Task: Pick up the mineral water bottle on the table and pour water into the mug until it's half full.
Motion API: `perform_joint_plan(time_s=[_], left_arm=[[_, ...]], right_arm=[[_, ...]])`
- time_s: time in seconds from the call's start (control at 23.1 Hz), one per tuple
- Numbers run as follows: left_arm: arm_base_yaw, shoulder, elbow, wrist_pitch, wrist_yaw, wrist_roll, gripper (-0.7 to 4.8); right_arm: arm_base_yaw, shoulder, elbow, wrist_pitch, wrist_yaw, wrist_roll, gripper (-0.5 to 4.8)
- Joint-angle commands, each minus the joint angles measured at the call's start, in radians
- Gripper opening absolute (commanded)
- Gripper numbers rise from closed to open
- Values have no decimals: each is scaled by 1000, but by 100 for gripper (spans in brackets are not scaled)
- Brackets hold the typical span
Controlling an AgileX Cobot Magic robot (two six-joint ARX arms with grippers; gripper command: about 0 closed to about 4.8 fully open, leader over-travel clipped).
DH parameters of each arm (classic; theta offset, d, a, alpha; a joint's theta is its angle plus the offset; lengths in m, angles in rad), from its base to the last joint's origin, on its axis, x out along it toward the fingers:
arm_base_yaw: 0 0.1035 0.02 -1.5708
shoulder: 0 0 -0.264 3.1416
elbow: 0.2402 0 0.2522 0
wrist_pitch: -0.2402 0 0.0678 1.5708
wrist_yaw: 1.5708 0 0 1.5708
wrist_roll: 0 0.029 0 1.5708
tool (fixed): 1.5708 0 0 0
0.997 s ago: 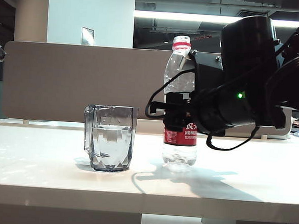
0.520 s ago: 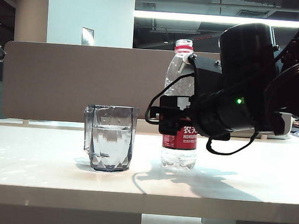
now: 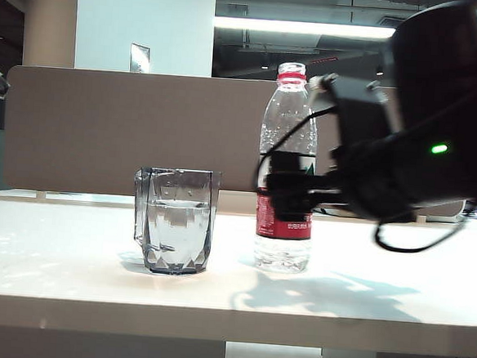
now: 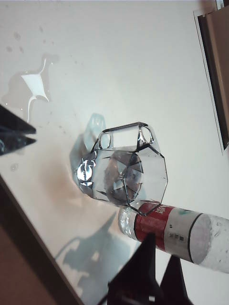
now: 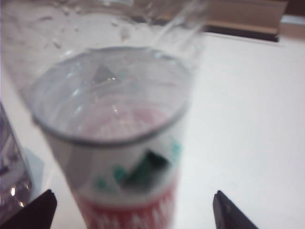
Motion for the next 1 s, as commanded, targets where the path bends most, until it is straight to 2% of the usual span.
perform_joint_plan(time_s=[0.04, 0.09, 0.13, 0.17, 0.22, 0.26, 0.35, 0.52, 0.74, 1.0], left_arm=[[1, 0, 1, 13, 4, 1, -5], [1, 0, 2, 13, 4, 0, -5], [1, 0, 2, 13, 4, 0, -5], [1, 0, 1, 13, 4, 1, -5], [1, 0, 1, 13, 4, 0, -5], [1, 0, 1, 13, 4, 0, -5], [1, -1, 2, 13, 4, 0, -5], [1, 0, 2, 13, 4, 0, -5], [1, 0, 2, 13, 4, 1, -5], [1, 0, 1, 13, 4, 0, -5]], right_arm=[[1, -111, -97, 15, 19, -14, 397], [1, -140, -120, 15, 20, -14, 330], [1, -202, -169, 15, 20, -14, 146], [1, -235, -194, 15, 19, -14, 70], [1, -287, -232, 13, 19, -14, 35], [1, -318, -253, 5, 19, -14, 35], [1, -397, -294, -61, 14, -13, -5], [1, -548, -352, -175, -39, -14, -6], [1, -693, -359, -413, -97, -13, -6], [0, -806, -411, -463, -116, -8, -5]])
